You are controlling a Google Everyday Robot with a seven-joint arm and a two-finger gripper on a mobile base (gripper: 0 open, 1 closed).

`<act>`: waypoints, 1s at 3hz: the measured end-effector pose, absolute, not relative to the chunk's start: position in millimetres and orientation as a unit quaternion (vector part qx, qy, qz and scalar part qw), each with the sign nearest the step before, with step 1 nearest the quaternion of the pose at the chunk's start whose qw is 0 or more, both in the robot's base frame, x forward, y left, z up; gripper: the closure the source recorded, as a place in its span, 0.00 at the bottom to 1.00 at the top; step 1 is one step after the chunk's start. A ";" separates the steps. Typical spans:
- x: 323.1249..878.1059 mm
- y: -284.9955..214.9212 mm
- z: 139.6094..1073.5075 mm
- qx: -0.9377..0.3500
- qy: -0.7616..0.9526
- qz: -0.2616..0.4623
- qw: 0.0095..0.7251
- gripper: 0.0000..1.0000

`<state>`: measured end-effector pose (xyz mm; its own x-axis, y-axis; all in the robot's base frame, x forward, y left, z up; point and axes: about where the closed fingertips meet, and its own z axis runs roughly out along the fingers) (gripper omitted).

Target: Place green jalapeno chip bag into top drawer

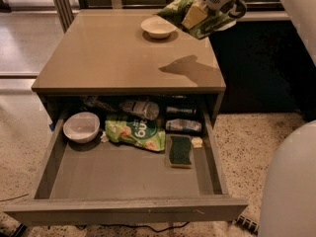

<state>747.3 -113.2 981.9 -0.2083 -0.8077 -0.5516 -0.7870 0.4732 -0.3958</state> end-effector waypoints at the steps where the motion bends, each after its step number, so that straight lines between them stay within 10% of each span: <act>1: 728.5 -104.2 984.3 -0.528 0.765 -0.014 0.368 1.00; 3: 672.8 -91.9 968.8 -0.555 0.745 -0.005 0.370 1.00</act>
Offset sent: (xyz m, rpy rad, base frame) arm -0.0713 0.0232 -0.0024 -0.0096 -0.0401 0.1127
